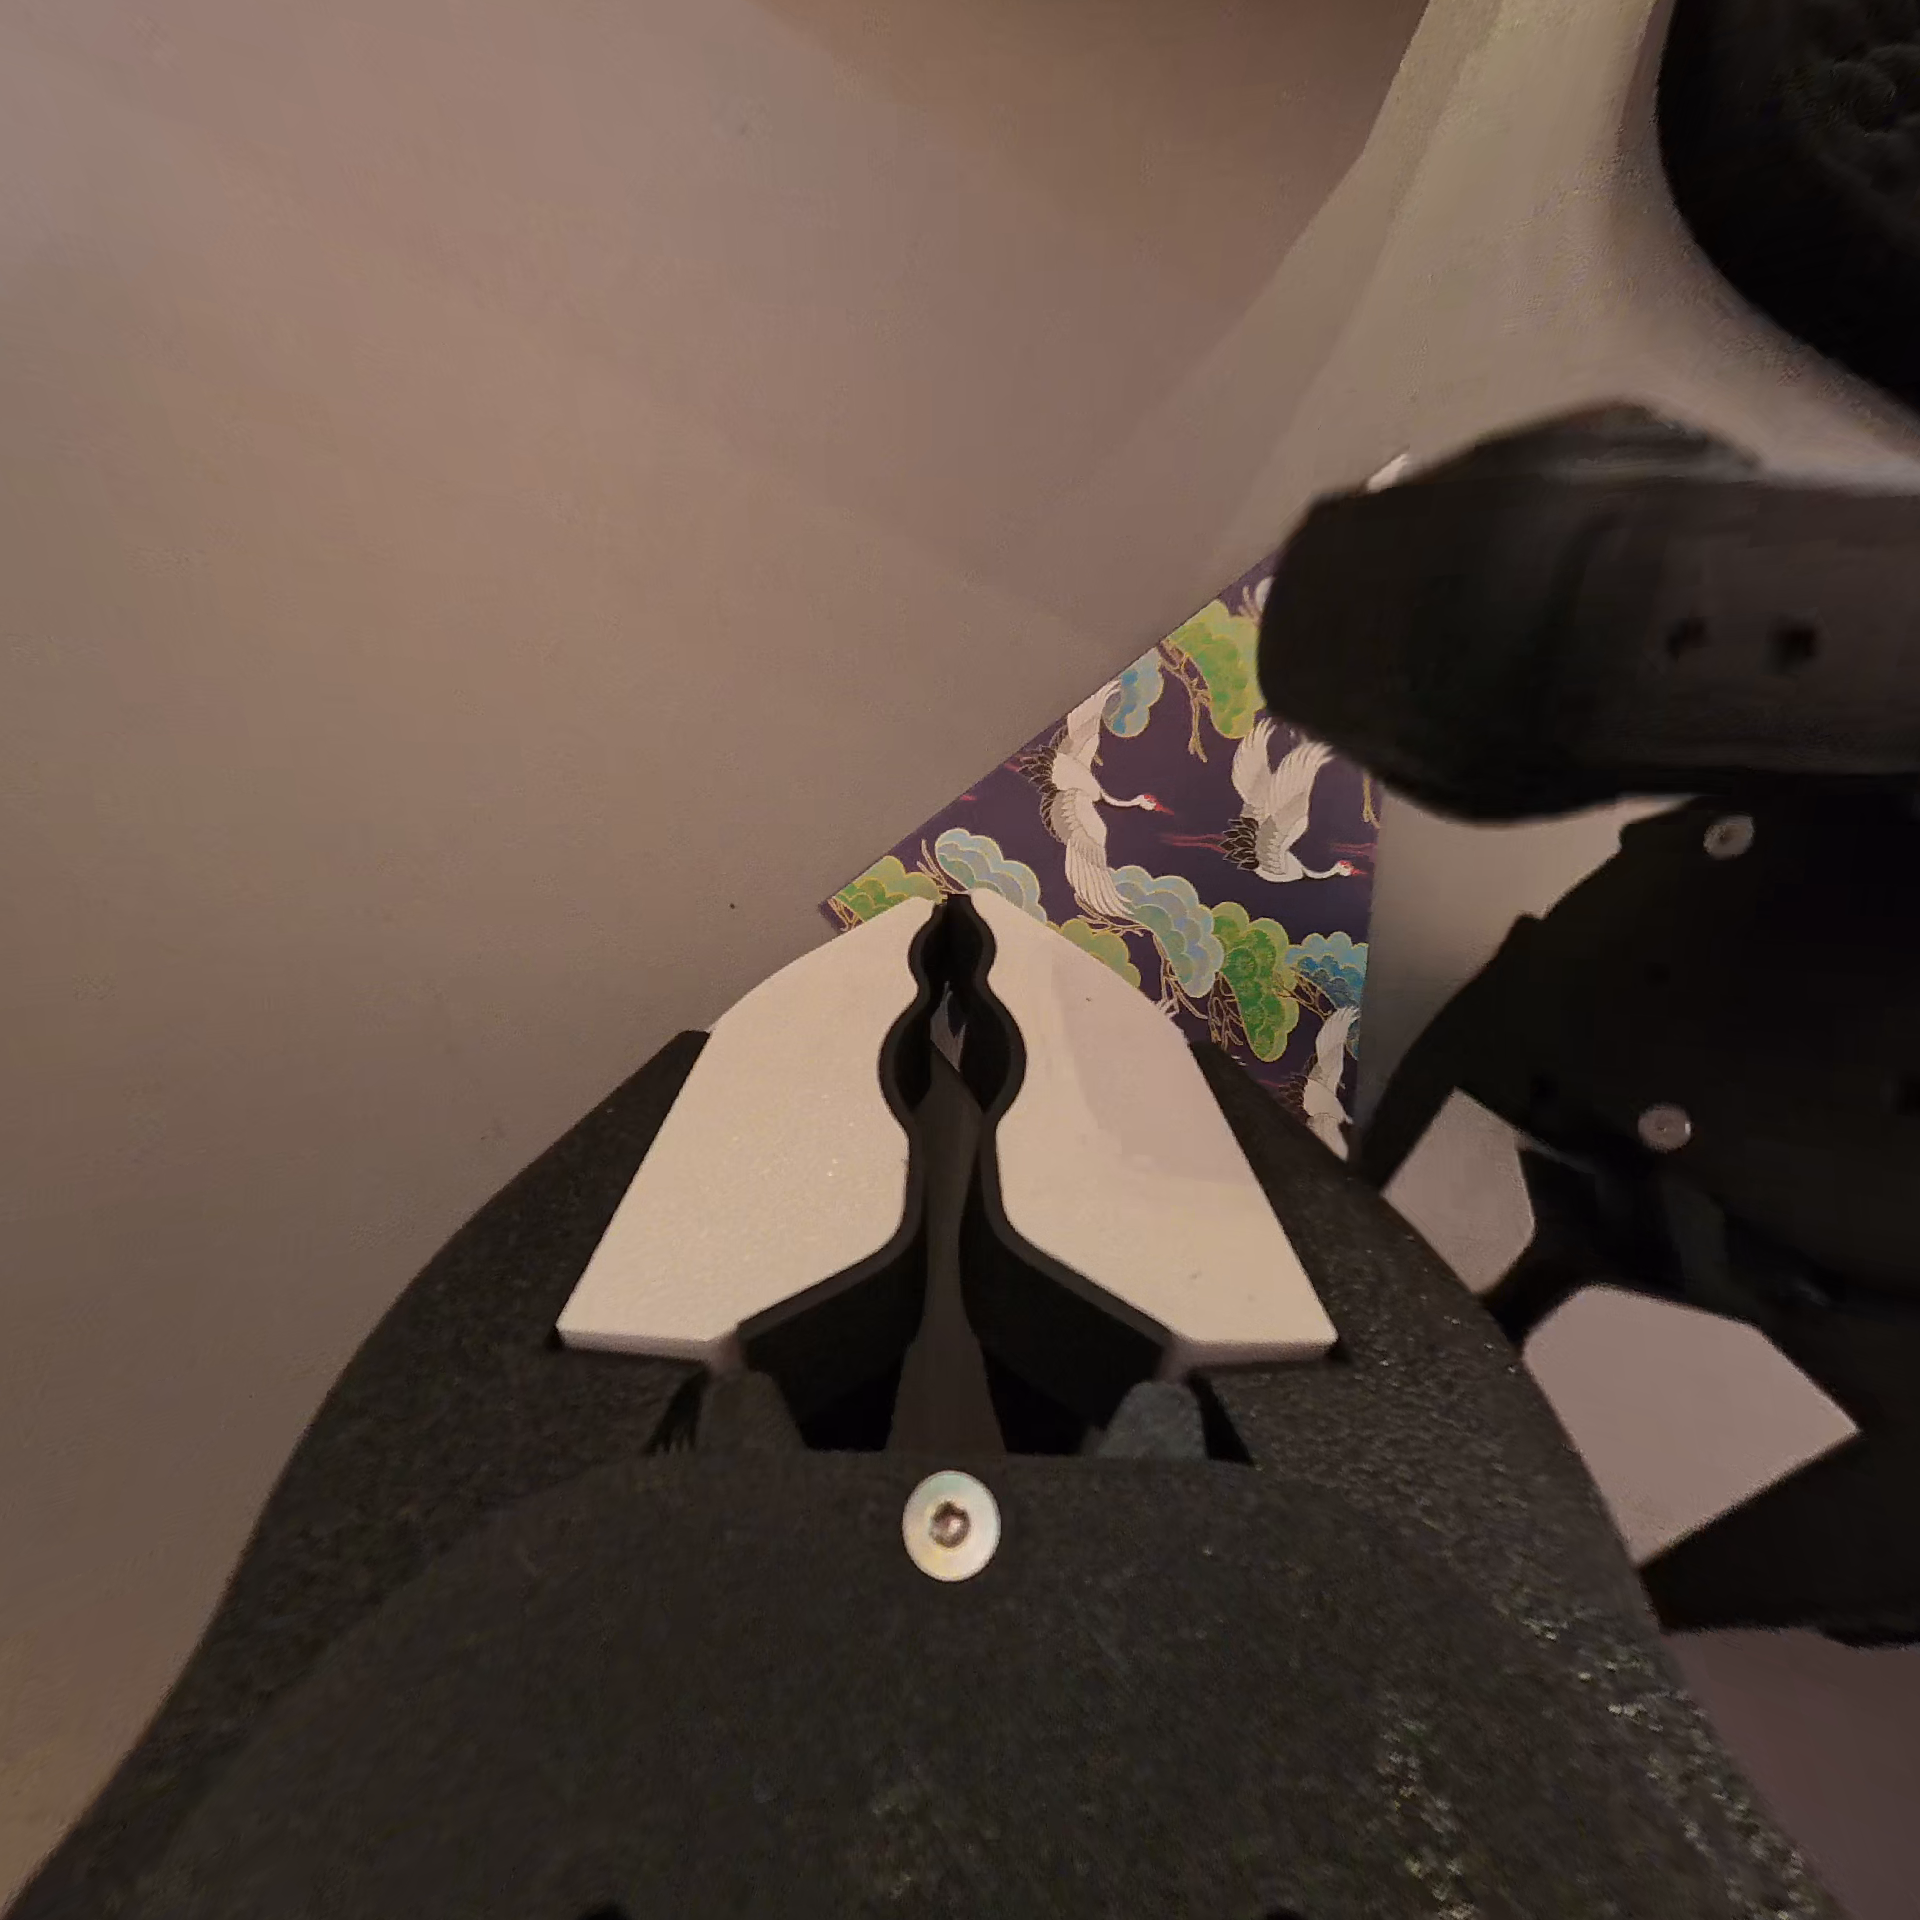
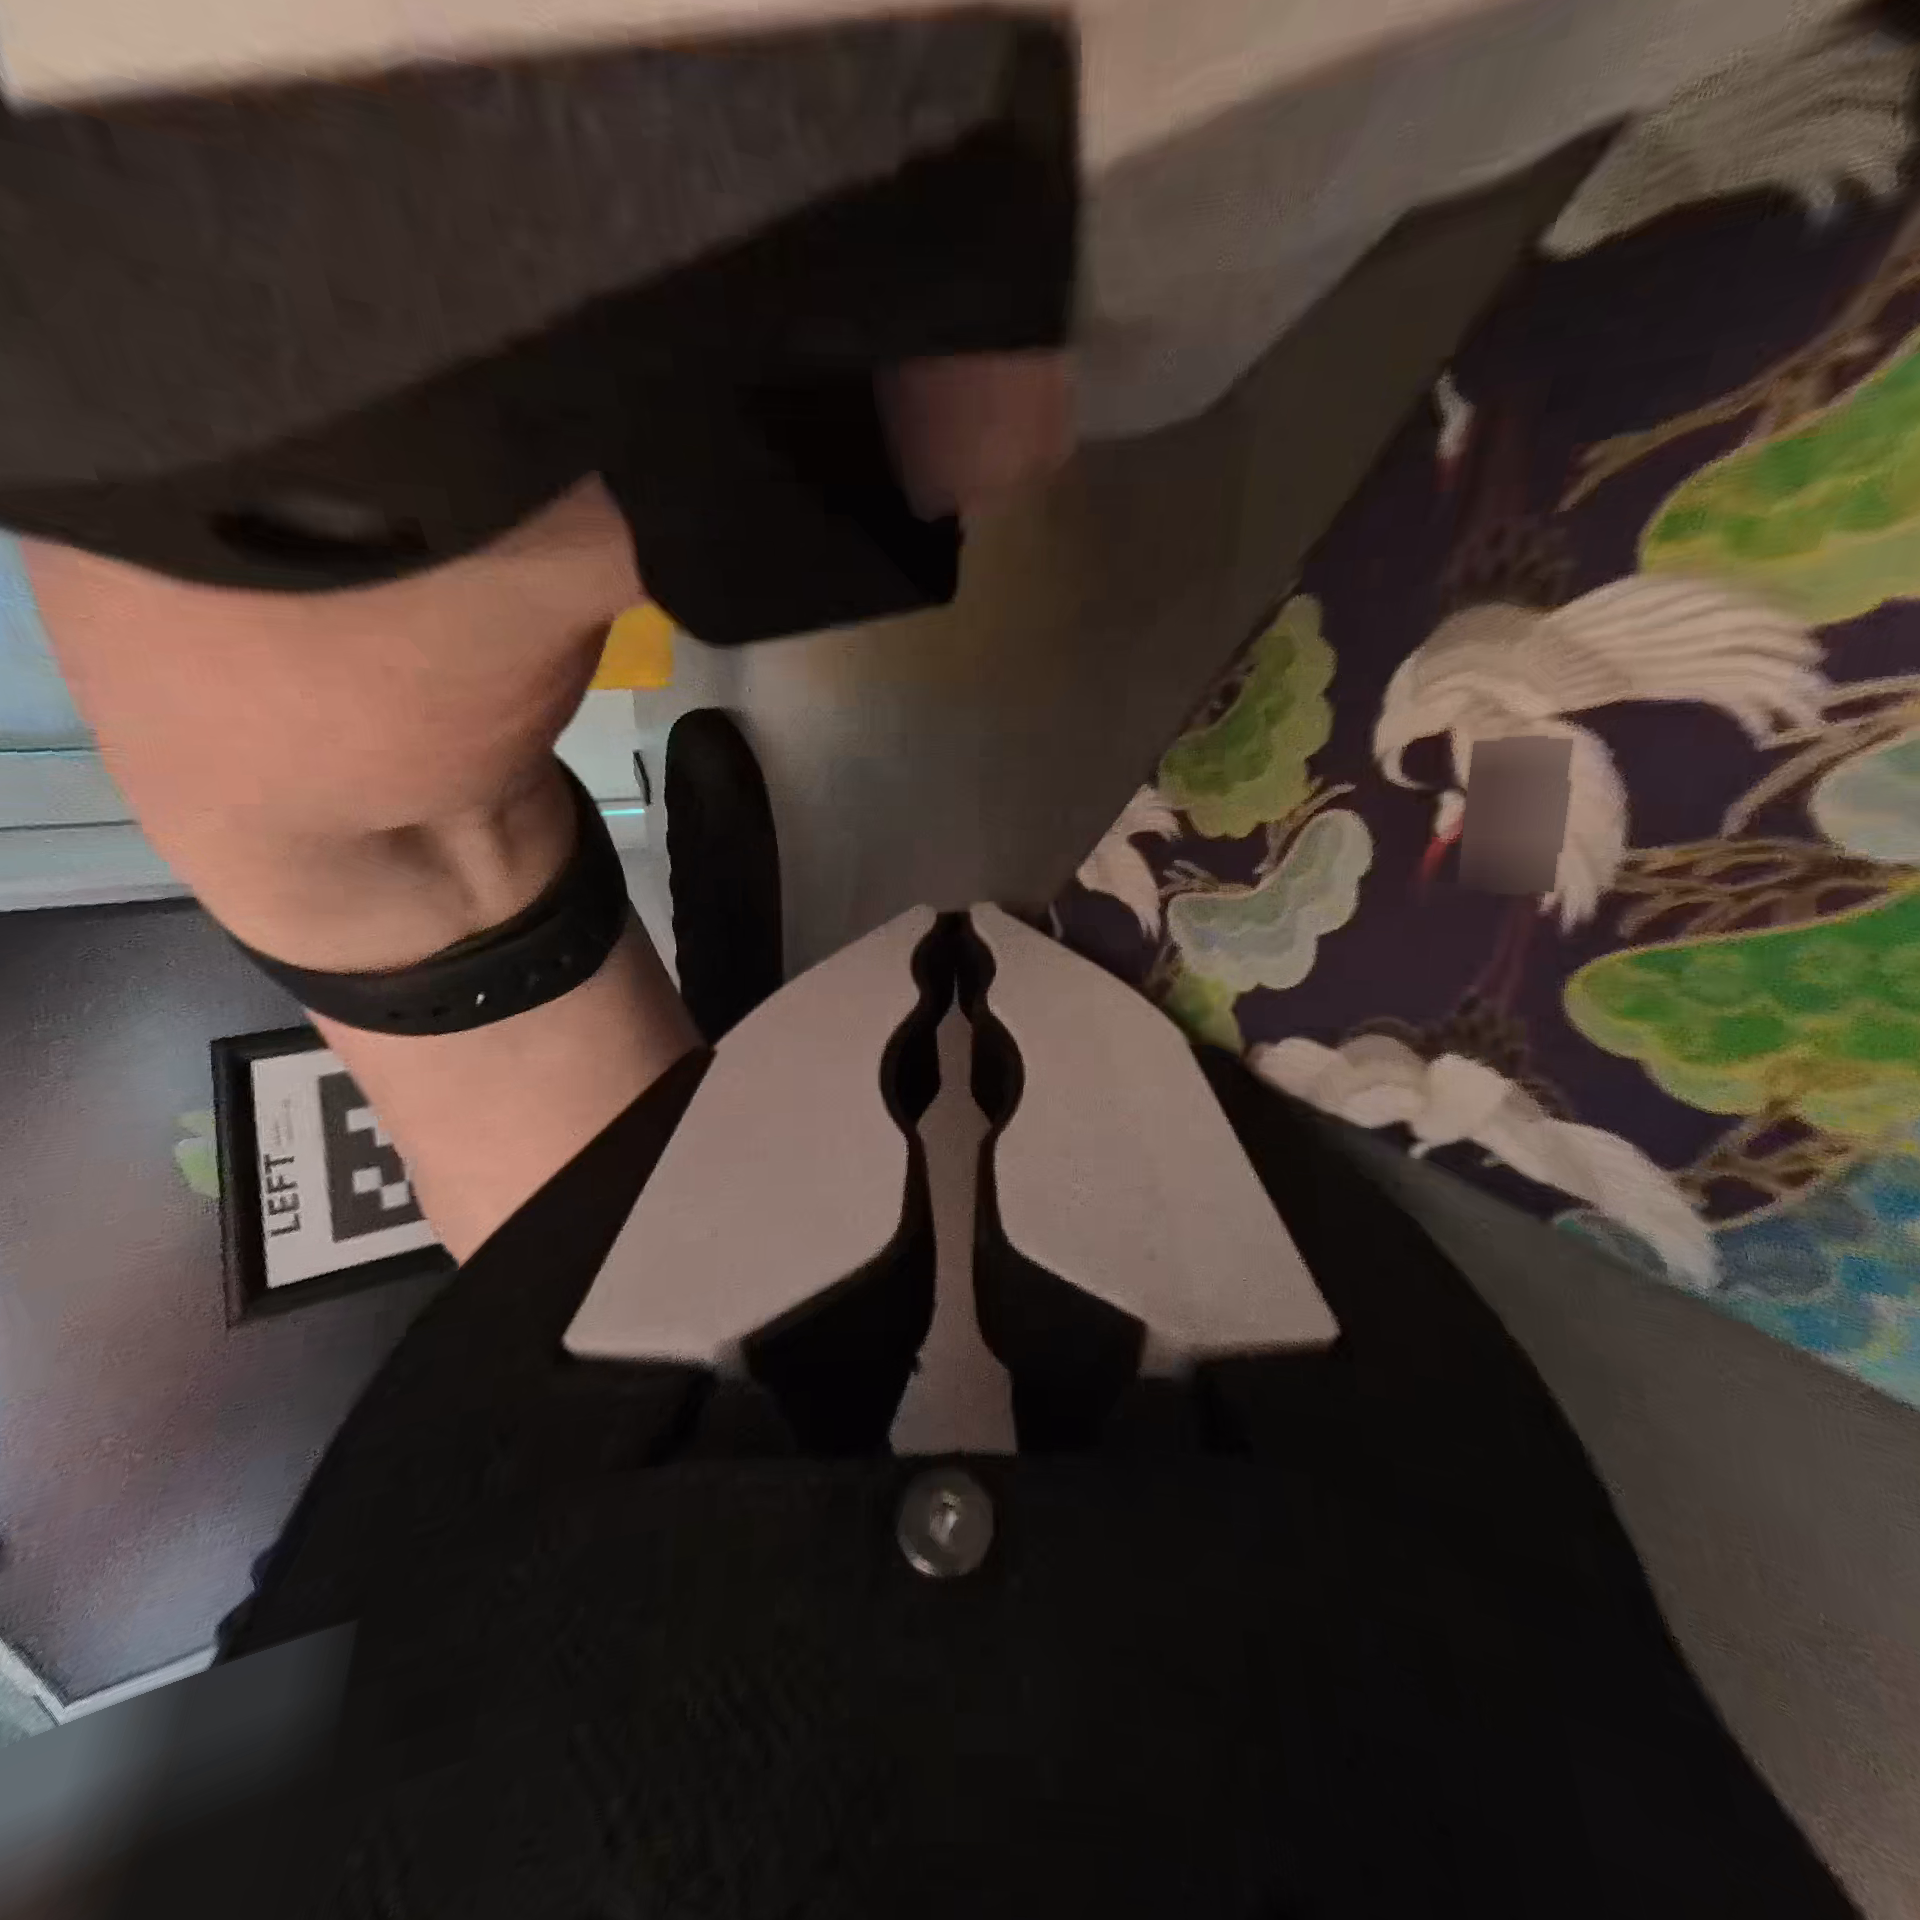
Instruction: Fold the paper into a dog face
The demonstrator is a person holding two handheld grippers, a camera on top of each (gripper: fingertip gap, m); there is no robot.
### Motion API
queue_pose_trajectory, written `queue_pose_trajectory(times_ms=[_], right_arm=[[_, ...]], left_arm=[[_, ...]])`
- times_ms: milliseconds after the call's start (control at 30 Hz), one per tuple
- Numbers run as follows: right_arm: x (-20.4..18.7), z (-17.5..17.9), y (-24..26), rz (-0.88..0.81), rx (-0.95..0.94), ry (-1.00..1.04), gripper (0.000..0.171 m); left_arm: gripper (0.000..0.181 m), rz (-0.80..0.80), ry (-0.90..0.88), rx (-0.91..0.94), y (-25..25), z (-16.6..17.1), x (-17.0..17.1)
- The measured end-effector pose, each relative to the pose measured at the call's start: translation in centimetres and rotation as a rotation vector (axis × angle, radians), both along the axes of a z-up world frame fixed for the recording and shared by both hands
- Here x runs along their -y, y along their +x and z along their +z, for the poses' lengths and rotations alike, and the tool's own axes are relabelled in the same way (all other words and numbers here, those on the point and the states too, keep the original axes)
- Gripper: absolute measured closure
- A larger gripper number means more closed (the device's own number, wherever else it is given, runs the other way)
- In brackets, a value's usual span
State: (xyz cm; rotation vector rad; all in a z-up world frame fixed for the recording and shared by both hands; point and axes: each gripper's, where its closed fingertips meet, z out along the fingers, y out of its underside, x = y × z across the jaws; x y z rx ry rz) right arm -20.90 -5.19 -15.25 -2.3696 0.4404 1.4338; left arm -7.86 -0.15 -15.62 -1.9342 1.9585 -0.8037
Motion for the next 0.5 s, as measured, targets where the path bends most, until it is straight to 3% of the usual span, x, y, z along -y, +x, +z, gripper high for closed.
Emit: queue_pose_trajectory(times_ms=[100,200,267,333,400,500], right_arm=[[0.9,-0.2,-0.5,0.076,0.055,0.002,0.170],[-0.5,0.3,1.0,-0.002,0.090,0.096,0.171],[1.3,-0.4,0.4,0.124,0.085,0.058,0.170],[2.9,1.3,0.6,0.188,0.009,0.155,0.170],[3.2,3.4,4.1,0.087,0.047,0.346,0.170],[4.0,4.3,12.2,-0.116,0.306,0.533,0.170]], left_arm=[[0.181,0.001,-0.012,0.006,0.0,0.0,0.0],[0.181,0.005,-0.016,0.010,0.0,0.0,0.0],[0.181,0.008,-0.008,0.016,0.0,0.0,0.0],[0.181,0.012,-0.001,0.025,0.0,0.0,0.0],[0.181,0.014,0.010,0.031,0.0,0.0,-0.1],[0.181,0.025,0.034,0.024,0.1,0.0,-0.1]])
